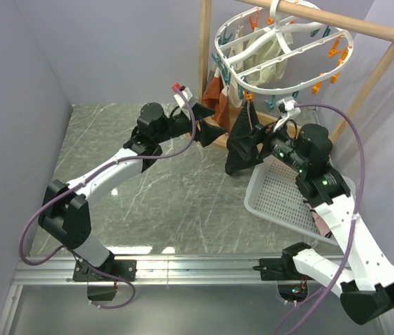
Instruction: Clip the underwear to the hanger
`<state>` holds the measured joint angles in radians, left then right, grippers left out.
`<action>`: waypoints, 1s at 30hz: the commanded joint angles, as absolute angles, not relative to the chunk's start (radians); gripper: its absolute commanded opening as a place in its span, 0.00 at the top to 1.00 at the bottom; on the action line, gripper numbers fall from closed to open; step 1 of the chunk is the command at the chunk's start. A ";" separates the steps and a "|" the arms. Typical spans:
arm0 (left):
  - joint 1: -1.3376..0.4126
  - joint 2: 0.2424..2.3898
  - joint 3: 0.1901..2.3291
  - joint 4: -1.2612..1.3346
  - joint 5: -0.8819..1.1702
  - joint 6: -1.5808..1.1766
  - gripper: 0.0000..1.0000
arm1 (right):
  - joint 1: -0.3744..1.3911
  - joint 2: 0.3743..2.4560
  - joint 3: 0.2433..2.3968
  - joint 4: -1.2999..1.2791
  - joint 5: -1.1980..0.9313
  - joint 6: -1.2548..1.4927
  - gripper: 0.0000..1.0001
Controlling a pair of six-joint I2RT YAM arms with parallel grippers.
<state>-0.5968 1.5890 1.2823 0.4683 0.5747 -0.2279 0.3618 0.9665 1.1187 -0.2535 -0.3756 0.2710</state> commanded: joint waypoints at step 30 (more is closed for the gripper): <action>-1.031 1.920 1.561 0.979 0.003 -0.080 0.24 | -0.087 0.963 1.540 -0.529 -0.434 0.275 0.15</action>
<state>-1.0229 1.8648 1.4448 0.8597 0.1230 -0.0235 -0.0513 0.9531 1.5036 -0.5526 -0.4114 0.2535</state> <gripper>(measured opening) 0.763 0.851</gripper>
